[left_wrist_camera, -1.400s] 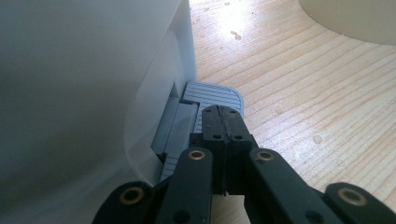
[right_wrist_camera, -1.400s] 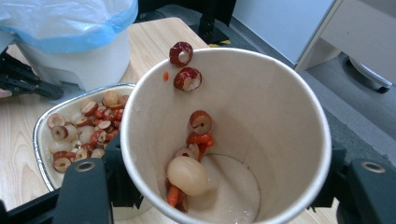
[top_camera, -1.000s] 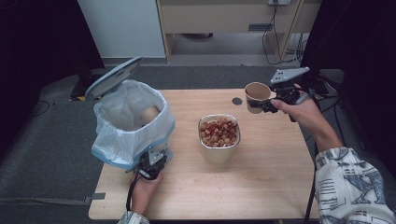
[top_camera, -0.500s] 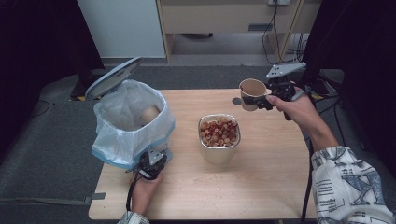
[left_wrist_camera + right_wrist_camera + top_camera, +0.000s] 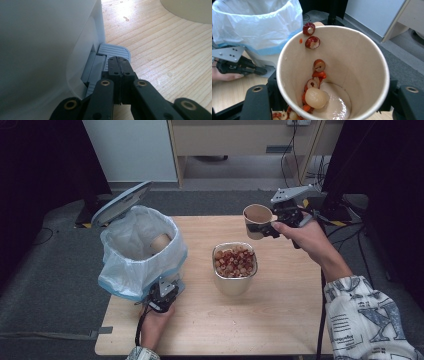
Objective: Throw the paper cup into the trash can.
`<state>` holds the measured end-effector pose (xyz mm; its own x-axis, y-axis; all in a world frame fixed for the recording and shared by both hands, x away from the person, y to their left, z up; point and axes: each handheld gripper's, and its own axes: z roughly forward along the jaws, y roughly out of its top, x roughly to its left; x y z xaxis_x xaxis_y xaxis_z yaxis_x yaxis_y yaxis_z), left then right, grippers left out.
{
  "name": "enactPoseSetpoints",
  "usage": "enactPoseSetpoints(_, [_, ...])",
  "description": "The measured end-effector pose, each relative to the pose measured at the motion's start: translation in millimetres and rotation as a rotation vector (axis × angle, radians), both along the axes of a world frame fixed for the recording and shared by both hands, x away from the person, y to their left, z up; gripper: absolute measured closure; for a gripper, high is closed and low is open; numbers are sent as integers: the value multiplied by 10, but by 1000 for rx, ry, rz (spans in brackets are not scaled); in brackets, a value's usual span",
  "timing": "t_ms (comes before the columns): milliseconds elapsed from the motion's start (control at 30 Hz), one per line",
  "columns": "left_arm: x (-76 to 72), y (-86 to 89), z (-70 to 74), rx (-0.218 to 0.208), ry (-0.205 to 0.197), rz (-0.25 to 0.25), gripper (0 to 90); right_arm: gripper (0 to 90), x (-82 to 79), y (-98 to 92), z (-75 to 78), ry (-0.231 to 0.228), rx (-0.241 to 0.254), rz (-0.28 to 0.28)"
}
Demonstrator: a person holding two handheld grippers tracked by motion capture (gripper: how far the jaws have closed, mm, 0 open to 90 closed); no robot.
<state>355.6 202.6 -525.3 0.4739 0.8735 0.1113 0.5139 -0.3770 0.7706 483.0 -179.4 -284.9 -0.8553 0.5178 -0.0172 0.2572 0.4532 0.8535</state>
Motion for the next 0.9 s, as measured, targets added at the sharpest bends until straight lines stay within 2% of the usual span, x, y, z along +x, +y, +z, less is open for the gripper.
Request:
enactPoseSetpoints(533, [-1,-1,0,1,0,0,889,314,-8,327,70,28,10,16])
enactPoseSetpoints(900, [-2,-1,0,1,0,0,888,313,-27,627,127,37,23,38])
